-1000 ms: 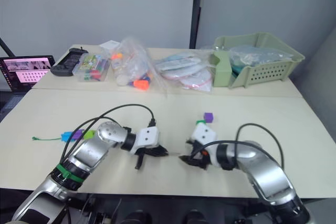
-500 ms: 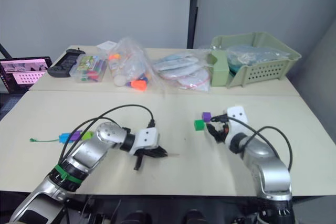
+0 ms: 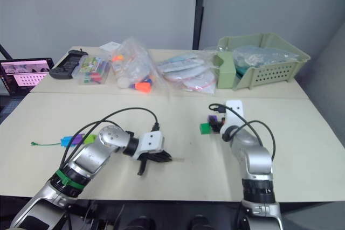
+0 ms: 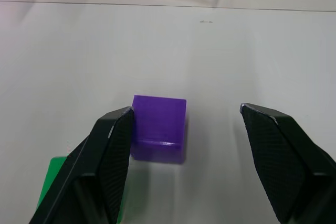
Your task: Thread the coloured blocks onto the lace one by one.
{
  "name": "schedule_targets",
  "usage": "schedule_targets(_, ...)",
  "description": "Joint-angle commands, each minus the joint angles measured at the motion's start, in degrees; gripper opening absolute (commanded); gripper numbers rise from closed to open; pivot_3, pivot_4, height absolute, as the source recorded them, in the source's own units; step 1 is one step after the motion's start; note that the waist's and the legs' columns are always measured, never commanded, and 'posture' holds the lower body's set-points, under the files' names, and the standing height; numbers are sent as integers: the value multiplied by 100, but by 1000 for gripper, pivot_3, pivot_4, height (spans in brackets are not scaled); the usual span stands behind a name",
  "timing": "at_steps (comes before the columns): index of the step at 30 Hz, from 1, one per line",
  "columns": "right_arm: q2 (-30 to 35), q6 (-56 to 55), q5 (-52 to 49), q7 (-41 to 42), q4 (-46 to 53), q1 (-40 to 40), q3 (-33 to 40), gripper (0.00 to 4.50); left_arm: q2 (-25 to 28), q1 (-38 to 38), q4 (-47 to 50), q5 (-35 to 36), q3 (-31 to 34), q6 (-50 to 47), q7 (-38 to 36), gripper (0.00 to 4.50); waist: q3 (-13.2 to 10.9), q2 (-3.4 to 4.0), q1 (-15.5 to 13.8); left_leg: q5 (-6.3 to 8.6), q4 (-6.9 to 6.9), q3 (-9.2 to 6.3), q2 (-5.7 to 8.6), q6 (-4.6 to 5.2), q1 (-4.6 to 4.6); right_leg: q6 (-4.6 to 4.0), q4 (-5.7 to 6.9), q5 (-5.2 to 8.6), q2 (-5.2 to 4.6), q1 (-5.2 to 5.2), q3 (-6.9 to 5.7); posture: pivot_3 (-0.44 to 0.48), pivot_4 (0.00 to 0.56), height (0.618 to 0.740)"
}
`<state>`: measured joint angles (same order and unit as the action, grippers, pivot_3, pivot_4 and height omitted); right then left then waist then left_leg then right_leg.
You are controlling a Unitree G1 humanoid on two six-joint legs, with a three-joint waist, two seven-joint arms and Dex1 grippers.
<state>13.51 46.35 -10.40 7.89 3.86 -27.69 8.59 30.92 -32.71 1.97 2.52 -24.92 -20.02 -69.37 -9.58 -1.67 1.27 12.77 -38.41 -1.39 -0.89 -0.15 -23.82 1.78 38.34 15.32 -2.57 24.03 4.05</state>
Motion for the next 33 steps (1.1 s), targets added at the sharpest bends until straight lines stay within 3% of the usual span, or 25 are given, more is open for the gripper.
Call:
schedule_targets(1,14,-207,43,1,-162,-149,-46,3389,-8,27,260,110,72,-19,15,0,0,0,10,0,0,0,0,0,0,0,0,0,0,0,0,0,150,740)
schedule_targets(33,-146,228,-54,24,308,-293,-168,3389,9,87,348,129,90,-119,74,0,0,0,111,0,6,-5,2,0,1,-1,18,0,0,8,0,0,150,740)
